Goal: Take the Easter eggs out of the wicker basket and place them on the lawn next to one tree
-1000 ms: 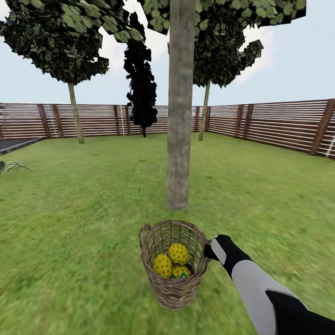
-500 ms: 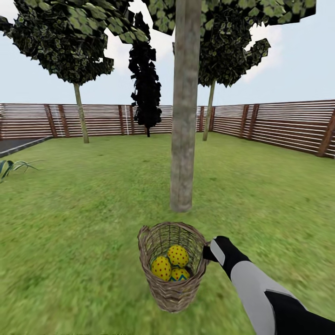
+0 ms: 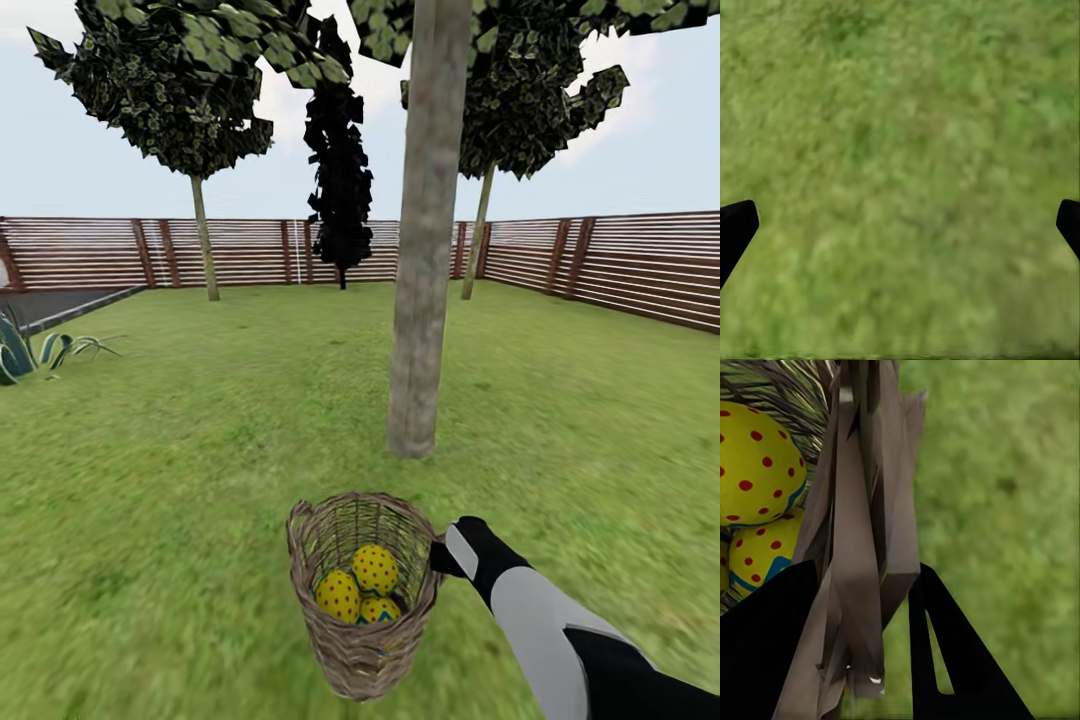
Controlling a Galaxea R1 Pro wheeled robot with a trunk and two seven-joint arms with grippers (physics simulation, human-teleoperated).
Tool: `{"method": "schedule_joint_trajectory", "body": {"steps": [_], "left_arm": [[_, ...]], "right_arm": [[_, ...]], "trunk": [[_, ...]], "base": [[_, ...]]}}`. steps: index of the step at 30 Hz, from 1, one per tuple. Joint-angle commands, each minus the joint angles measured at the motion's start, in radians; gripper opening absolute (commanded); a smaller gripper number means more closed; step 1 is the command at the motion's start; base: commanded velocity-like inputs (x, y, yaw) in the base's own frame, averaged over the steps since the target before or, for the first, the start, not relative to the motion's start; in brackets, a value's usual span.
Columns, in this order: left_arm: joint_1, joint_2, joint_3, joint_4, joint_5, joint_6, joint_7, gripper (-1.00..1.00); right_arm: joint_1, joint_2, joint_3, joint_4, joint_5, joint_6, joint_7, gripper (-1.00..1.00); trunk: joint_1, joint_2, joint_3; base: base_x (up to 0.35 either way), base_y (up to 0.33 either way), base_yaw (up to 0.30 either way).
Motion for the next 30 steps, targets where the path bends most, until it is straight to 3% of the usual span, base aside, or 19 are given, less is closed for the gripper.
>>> {"method": "schedule_joint_trajectory", "body": {"steps": [1, 4, 6, 10, 14, 20, 30], "left_arm": [[0.000, 0.000, 0.002, 0.000, 0.010, 0.008, 0.000, 1.00], [-0.001, 0.000, 0.004, 0.002, 0.010, 0.020, 0.001, 1.00], [-0.001, 0.000, 0.023, 0.003, 0.010, 0.026, 0.001, 1.00], [0.000, 0.001, 0.048, -0.002, 0.010, 0.047, 0.001, 1.00], [0.000, 0.001, 0.064, -0.012, 0.010, 0.104, 0.001, 1.00], [-0.001, -0.009, 0.064, -0.019, 0.012, 0.118, -0.013, 1.00], [0.000, -0.009, 0.062, 0.034, 0.009, 0.052, -0.012, 1.00]], "right_arm": [[0.002, 0.001, -0.003, -0.002, -0.014, 0.002, -0.006, -1.00], [0.004, 0.002, -0.001, -0.001, -0.013, 0.000, -0.006, -1.00], [0.008, 0.002, -0.001, -0.001, -0.013, 0.000, -0.005, -1.00], [0.010, 0.002, 0.000, 0.000, -0.012, 0.005, 0.053, -1.00], [0.016, 0.002, 0.001, 0.000, -0.011, 0.006, 0.062, -1.00], [0.017, 0.001, 0.000, -0.001, -0.009, 0.004, 0.062, -1.00], [0.029, 0.002, 0.004, -0.001, -0.004, -0.005, 0.063, -1.00]], "trunk": [[-0.004, 0.007, 0.001], [-0.016, 0.028, 0.007], [-0.023, 0.042, 0.011], [-0.039, 0.070, 0.018], [-0.054, 0.098, 0.026], [-0.054, 0.098, 0.019], [-0.054, 0.098, 0.008]], "base": [[0.000, 0.000, 0.193], [0.002, 0.000, 0.196], [0.028, 0.000, 0.200], [0.034, 0.000, 0.205], [0.029, 0.000, 0.206], [0.001, 0.000, 0.210], [0.070, 0.010, 0.216]]}}
